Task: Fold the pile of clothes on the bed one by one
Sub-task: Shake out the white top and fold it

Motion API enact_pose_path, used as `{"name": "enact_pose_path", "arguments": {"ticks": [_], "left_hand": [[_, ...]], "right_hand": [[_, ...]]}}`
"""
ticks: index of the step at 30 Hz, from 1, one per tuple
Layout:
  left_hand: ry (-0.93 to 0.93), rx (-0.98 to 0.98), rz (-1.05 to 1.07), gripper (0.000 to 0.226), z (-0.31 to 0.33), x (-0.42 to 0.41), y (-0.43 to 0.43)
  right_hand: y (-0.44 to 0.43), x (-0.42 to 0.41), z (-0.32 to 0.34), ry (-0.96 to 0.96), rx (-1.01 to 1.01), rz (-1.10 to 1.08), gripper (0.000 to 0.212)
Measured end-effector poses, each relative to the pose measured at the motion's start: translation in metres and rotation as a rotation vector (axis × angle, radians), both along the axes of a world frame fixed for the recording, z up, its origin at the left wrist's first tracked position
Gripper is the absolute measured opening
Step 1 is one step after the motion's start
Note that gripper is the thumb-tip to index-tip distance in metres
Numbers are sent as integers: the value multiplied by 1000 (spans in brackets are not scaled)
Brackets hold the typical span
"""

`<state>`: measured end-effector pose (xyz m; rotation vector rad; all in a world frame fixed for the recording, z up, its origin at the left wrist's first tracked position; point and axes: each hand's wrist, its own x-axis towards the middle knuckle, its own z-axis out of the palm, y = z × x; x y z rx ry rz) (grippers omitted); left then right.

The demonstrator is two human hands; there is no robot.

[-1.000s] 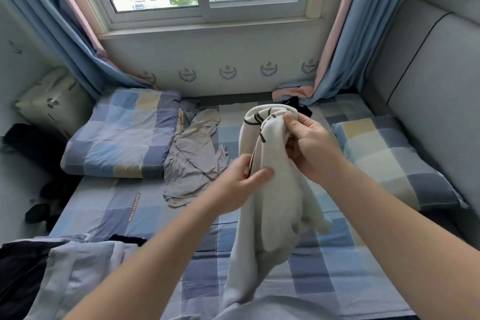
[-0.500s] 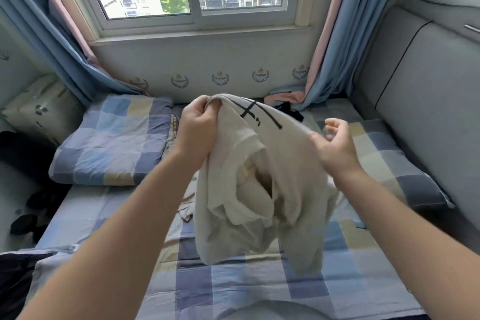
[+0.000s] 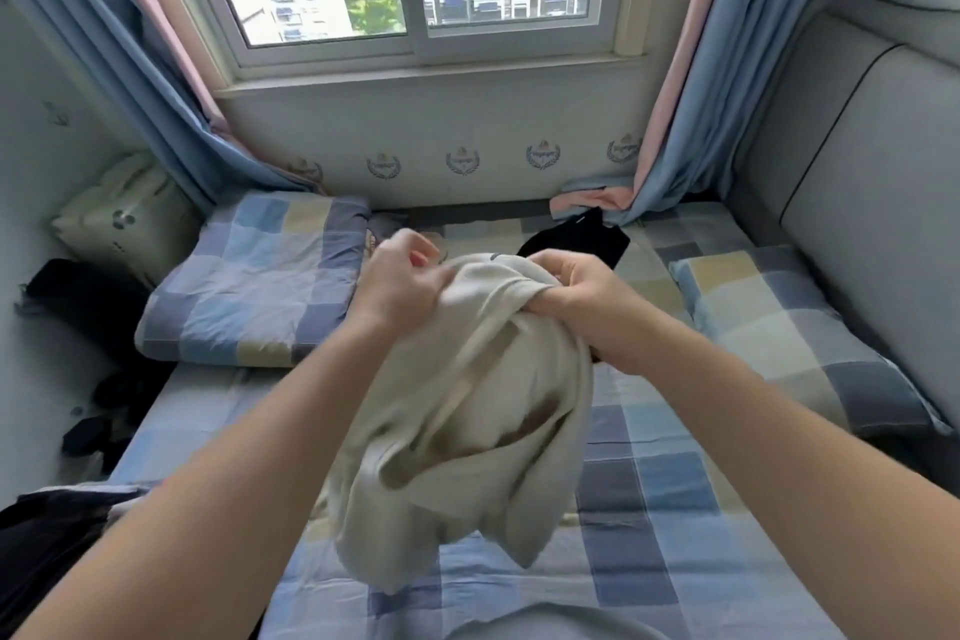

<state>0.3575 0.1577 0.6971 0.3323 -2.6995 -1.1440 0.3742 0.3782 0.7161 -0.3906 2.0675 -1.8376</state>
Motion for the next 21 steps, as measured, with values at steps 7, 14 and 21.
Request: {"name": "enact_pose_path", "arguments": {"ticks": [7,14,21], "left_hand": [[-145,405,-414,44,-36,66,32],[-171,374,-311,40,-61,59,42],[-73,524,-291,20,-13,28,8]], "right_hand": [[-8,-16,11,-61,-32,-214,11],[2,-25,12,44,5,-254,5],[58,-38,23,116,392,99,9]]}}
